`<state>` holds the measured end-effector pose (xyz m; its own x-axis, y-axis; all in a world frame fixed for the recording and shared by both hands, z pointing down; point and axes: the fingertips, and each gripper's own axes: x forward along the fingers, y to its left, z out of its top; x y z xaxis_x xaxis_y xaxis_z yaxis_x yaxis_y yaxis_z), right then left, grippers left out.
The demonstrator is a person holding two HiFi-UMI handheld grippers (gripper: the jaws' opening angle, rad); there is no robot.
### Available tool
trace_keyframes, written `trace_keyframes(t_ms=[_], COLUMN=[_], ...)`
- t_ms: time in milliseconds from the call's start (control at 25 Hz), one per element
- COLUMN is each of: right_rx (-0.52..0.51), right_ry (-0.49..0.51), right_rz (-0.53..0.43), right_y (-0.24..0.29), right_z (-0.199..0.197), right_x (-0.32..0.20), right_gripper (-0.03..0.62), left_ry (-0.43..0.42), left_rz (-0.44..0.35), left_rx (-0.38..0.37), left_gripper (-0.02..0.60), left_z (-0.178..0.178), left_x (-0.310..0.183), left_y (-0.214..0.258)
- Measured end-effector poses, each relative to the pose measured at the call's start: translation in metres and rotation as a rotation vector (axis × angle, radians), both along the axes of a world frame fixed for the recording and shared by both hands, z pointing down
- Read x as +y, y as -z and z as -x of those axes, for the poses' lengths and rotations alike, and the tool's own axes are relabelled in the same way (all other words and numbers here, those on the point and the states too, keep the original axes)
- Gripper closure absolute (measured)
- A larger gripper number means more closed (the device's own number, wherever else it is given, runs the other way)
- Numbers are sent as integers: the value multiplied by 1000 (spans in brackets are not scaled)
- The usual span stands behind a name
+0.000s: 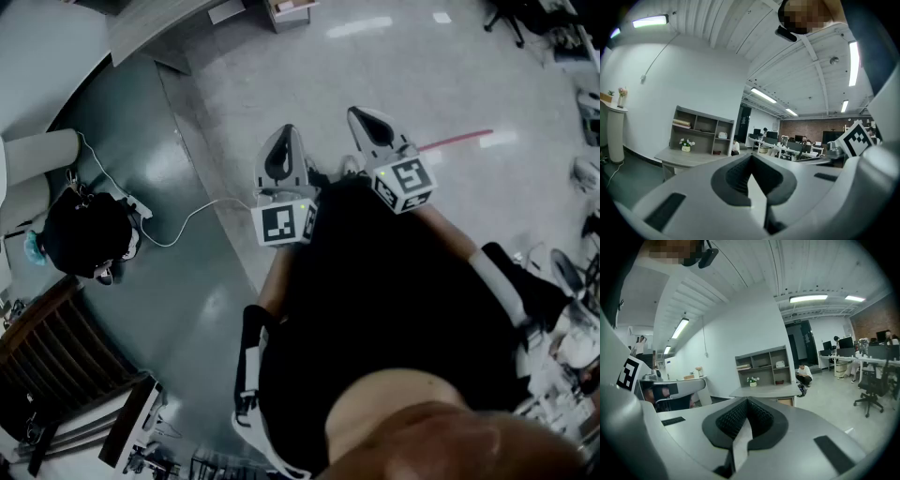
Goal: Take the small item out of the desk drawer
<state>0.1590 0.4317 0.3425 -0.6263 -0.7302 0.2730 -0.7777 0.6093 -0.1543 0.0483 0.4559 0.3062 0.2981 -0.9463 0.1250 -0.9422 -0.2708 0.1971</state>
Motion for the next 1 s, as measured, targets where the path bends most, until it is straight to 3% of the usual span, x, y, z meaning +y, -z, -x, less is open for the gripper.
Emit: trace_keyframes(t_ms=[640, 1000], right_rx=[-27, -3], right_ry=[-17, -44], right_rz=[-11, -11], right_y=[7, 2], right_z=[12, 52], right_x=[-9, -18], right_gripper=[599, 599], left_ry=[-32, -46], left_rz=[-5, -22], left_rx=[-4, 15], left_gripper=[583, 583], left_z=[10, 49], left_x=[-10, -19], left_y=[0, 5])
